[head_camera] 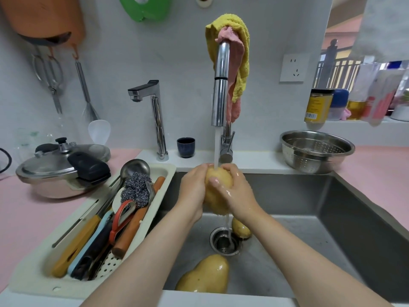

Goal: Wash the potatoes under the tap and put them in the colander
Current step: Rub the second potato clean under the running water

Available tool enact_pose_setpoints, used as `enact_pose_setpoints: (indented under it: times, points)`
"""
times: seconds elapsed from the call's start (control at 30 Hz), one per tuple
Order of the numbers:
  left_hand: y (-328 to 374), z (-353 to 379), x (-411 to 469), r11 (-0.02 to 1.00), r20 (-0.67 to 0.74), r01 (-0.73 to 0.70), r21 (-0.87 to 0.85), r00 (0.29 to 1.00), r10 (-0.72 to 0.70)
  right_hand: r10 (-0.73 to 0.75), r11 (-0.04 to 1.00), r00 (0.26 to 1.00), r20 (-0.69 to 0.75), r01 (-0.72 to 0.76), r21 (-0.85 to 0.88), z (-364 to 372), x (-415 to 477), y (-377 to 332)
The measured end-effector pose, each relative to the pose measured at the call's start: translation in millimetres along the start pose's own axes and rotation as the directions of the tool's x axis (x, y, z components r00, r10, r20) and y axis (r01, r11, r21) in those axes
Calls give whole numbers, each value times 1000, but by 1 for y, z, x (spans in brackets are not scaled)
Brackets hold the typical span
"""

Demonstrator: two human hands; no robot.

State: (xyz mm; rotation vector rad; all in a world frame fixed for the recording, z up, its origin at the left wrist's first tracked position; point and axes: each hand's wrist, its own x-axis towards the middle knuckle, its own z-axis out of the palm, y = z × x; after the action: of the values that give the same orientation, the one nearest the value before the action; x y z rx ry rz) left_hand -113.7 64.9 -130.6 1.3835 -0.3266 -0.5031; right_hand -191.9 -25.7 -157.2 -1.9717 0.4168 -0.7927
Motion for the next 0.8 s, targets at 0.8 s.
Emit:
enact_pose_setpoints:
  times: [0.8]
  points:
    - [8, -24, 2, 988, 193, -126, 90, 975, 107, 41, 951, 999, 1, -39, 306, -8, 5, 10]
